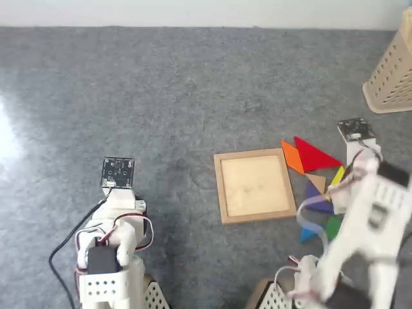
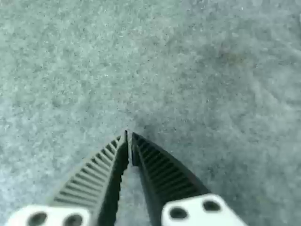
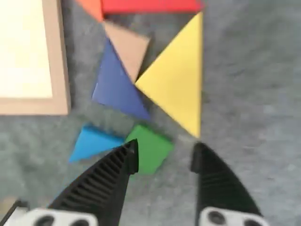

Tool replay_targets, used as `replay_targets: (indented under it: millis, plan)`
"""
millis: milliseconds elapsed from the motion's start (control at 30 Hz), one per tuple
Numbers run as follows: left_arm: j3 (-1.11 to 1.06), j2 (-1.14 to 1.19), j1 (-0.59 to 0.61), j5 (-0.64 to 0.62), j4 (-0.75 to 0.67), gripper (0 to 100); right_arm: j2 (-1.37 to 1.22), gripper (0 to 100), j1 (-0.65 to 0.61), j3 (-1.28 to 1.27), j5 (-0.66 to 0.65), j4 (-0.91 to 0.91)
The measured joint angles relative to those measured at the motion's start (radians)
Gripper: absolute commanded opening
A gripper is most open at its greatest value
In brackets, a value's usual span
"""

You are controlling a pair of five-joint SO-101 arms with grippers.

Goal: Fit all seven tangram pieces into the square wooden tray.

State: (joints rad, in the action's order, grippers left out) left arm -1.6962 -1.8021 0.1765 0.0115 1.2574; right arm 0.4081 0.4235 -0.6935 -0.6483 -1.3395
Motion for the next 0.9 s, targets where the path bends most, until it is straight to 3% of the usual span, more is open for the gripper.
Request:
replay_targets:
  millis: [233, 533, 667, 733, 900]
  plan:
    - [0.000, 0.000, 0.000, 0.000, 0.000, 1, -0.255, 26.2, -0.020, 0.167, -0.203, -0.060]
    - [0.000, 0.000, 0.000, 0.000, 0.000, 1, -0.288, 26.2, -0.132, 0.241, -0.250, -0.066]
    - [0.000, 0.000, 0.000, 0.000, 0.000, 1, -0.334, 26.0, -0.152, 0.267, -0.419, -0.089]
    - [0.000, 0.000, 0.000, 0.000, 0.000, 1, -0.370, 26.3, -0.152, 0.269, -0.365, -0.074]
    - [0.000, 0.000, 0.000, 0.000, 0.000, 1, -0.460, 26.4, -0.153, 0.270, 0.143, 0.087]
